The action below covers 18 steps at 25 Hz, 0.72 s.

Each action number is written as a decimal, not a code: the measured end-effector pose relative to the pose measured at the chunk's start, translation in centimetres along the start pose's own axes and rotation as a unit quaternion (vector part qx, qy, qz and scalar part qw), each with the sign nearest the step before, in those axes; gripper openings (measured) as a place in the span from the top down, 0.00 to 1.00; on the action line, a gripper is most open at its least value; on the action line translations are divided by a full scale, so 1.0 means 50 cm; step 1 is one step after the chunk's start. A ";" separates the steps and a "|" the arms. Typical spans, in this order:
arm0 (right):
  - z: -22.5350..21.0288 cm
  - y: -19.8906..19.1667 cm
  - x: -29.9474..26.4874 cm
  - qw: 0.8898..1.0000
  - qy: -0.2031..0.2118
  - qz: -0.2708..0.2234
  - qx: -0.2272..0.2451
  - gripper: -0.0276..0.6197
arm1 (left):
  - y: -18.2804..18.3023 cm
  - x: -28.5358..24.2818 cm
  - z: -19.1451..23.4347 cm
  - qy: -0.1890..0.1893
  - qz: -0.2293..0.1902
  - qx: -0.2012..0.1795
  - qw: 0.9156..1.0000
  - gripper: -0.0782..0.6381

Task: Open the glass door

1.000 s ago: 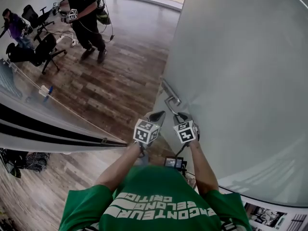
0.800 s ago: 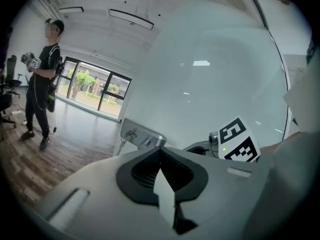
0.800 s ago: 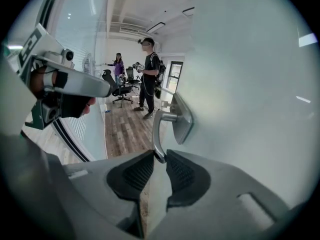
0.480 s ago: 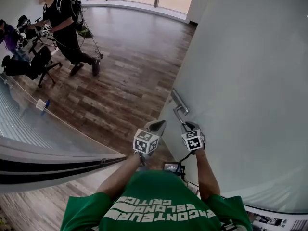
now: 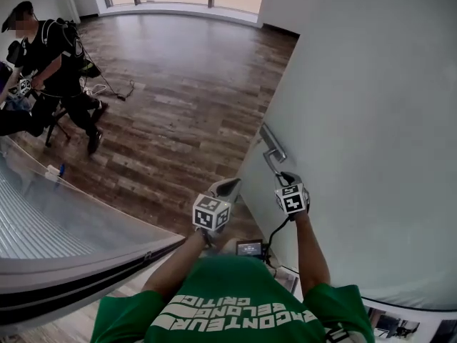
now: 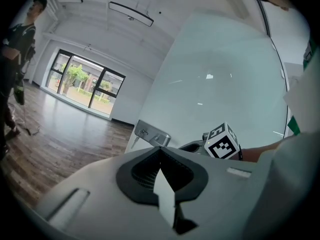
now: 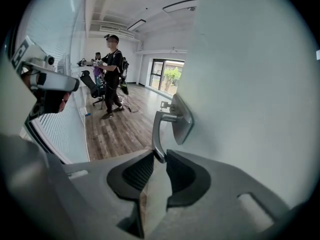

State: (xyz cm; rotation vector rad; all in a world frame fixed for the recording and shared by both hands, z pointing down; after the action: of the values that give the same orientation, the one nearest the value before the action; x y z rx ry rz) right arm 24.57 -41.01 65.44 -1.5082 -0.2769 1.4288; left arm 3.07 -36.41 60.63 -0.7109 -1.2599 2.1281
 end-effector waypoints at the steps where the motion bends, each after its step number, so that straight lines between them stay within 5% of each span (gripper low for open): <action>1: 0.001 -0.002 -0.005 1.000 -0.006 0.001 -0.001 0.85 | -0.005 0.005 0.006 -0.003 0.000 0.000 1.000 0.87; 6: -0.016 -0.020 -0.032 0.999 -0.035 0.002 -0.012 0.85 | -0.035 0.006 0.025 -0.016 0.009 -0.006 1.000 0.87; 18: -0.187 -0.003 -0.018 0.995 -0.081 0.017 -0.048 0.85 | 0.024 -0.111 -0.049 -0.021 0.025 -0.009 0.999 0.87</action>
State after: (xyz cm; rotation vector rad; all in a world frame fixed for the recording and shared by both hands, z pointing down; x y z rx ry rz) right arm 32.34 -46.13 64.29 -1.4823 -0.4259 1.5867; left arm 8.41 -39.31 59.41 -0.7162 -1.2973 2.1856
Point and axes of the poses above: the fingertips, and each gripper's own axes: x backward along the fingers, z to its left, y out of its top, the point moved 7 cm from there along x, backward along the fingers, and after that the axes turned 6 degrees about -z, right-handed, at the moved point
